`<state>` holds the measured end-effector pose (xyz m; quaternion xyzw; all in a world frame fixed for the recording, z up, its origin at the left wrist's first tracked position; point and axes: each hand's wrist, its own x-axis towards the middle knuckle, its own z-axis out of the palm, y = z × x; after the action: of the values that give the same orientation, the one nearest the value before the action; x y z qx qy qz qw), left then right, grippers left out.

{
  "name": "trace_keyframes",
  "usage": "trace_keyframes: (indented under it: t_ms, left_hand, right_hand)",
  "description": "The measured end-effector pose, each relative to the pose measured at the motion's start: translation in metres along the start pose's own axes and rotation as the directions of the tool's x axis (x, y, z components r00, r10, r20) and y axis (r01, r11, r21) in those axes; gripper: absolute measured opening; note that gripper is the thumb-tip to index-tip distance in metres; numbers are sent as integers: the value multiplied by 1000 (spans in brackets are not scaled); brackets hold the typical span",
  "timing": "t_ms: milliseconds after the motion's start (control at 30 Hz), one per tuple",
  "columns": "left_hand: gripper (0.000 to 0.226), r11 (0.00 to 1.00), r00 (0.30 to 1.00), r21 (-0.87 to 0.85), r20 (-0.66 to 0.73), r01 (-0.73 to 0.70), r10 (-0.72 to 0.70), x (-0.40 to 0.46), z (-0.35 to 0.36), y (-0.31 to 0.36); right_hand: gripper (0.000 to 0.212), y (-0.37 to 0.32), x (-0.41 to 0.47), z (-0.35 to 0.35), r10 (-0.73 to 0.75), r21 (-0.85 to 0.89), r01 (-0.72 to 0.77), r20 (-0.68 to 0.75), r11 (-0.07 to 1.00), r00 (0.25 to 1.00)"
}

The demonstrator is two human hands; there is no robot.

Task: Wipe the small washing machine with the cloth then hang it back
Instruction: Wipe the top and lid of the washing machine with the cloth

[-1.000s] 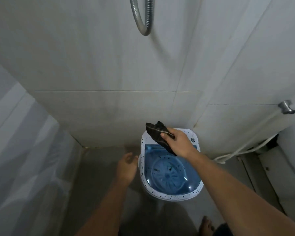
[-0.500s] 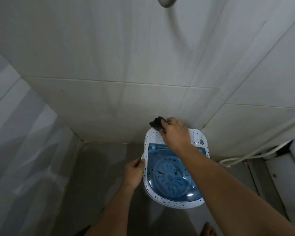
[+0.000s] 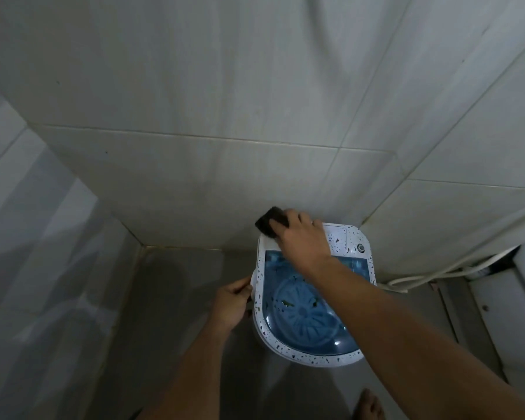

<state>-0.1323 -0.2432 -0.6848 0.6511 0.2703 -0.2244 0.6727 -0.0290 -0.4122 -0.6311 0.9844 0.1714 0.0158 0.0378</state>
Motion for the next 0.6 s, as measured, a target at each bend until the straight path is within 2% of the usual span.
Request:
trace_keyframes:
  t_ms: [67,133,233,300,367,433,467,533,600]
  left_hand:
    - [29,1000,1000,0,-10,-4,4,-1,0,-1]
    - [29,1000,1000,19,-21,-13,13,0,0,-3]
    - [27,996,999,82,-30,-22,24,2,0,-4]
    - [25,995,999,93,-31,-33,36,3,-1,-5]
    - [25,994,998,98,-34,-50,53,3,0,-5]
    - [27,990,996,122,-40,-68,73,4,1,-6]
    - [28,989,996,129,-40,-71,77,4,1,-6]
    - [31,988,997,139,-39,-66,72,3,2,-6]
    - [32,987,996,149,-48,-61,69,3,1,-5]
  right_hand:
    - [48,-9,14,-4,94,71,-98,57,993,994]
    - [49,-22,16,-5,104,69,-111,97,991,990]
    - [50,-43,-6,-3,2,-14,-1,112,1000,994]
    - [55,-51,-27,-2,-118,-20,121,122,992,986]
    - [57,-43,-30,-7,-162,-31,165,93,986,982]
    - [57,-22,-13,-8,-79,-34,81,50,996,996]
    - [54,-9,-4,-9,15,-18,-15,47,1000,999]
    - [45,13,10,-10,227,67,-231,59,971,972]
    - [40,20,8,-7,308,130,-313,62,941,949]
